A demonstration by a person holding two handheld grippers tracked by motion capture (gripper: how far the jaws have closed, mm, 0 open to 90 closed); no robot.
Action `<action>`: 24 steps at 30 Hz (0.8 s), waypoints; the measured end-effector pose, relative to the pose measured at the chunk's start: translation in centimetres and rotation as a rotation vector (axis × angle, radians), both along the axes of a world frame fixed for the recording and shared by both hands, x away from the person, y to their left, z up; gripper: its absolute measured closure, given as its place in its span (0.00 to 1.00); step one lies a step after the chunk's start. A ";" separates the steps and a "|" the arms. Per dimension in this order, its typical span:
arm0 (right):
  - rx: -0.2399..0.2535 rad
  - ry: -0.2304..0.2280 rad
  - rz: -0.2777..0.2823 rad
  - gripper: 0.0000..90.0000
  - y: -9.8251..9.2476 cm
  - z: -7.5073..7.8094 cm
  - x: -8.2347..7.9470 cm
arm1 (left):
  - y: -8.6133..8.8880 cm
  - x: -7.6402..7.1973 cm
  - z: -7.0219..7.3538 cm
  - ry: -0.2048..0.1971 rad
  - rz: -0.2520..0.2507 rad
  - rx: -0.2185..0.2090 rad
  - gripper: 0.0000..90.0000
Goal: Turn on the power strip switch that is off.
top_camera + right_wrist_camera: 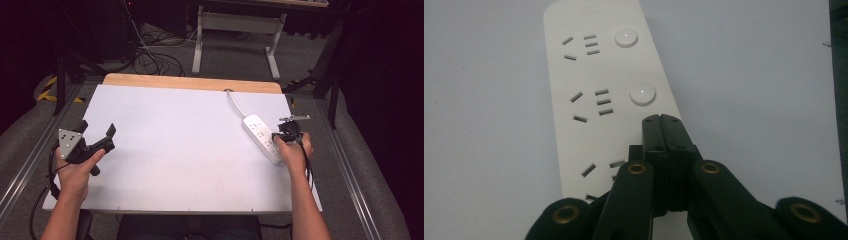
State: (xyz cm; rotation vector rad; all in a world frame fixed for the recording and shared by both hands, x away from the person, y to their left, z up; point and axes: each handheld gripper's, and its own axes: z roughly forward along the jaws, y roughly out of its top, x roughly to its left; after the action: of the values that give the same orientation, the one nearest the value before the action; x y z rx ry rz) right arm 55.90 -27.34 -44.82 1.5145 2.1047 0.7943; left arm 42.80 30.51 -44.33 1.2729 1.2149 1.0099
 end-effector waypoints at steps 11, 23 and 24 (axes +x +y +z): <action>0.033 -0.027 0.002 1.00 -0.5 0.1 -0.3 | 0.0 0.1 0.0 0.002 0.001 0.006 0.13; 0.069 -0.179 0.024 1.00 -0.6 2.1 -2.1 | 0.1 0.1 0.0 0.002 0.003 0.001 0.13; 0.069 -0.179 0.024 1.00 -0.6 2.1 -2.1 | 0.1 0.1 0.0 0.002 0.003 0.001 0.13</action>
State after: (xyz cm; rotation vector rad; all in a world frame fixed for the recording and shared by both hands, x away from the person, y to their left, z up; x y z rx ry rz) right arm 53.76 -27.95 -42.70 1.3984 1.9864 0.9826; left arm 42.93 30.62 -44.31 1.2731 1.2190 1.0116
